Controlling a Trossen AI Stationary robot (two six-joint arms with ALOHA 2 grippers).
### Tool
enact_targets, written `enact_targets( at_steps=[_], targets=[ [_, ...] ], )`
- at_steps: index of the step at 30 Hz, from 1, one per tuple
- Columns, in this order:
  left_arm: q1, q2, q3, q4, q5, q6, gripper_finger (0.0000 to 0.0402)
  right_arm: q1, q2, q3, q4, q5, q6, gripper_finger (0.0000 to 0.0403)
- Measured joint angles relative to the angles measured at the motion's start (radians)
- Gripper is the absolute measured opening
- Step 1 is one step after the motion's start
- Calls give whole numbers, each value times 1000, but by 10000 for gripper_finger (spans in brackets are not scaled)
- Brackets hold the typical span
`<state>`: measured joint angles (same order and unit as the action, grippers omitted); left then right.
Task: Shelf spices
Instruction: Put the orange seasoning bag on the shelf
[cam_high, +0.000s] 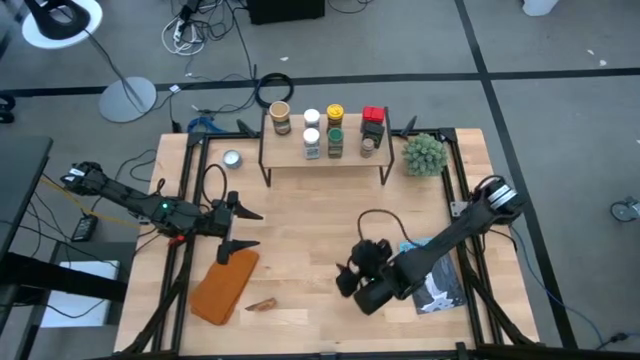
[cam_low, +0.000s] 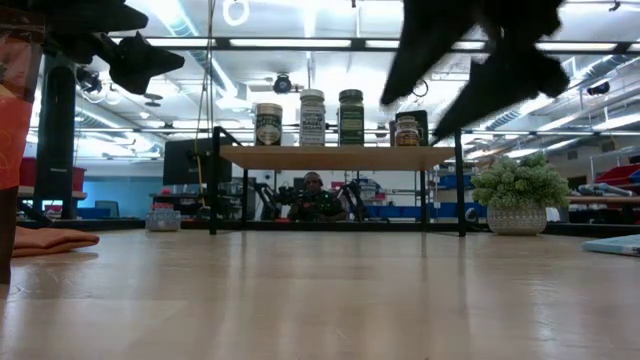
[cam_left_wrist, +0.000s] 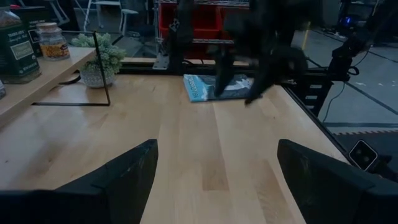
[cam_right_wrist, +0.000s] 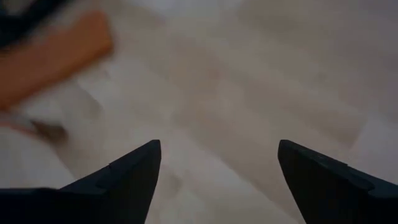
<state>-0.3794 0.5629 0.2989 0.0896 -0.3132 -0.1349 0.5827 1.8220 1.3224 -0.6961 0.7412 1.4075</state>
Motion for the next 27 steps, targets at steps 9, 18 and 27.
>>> enact_targets(
  at_steps=[9, 18, 27],
  targets=[
    [0, 1, 0, 33, 0, 0, 335, 6, 213, 0, 188, -172, -21, 318],
    [0, 1, 0, 127, -2, -55, 335, 7, 315, 4, 405, -75, -29, 318],
    [0, 2, 0, 167, -32, -59, 335, 5, 322, -2, 447, 78, -145, 318]
  ],
)
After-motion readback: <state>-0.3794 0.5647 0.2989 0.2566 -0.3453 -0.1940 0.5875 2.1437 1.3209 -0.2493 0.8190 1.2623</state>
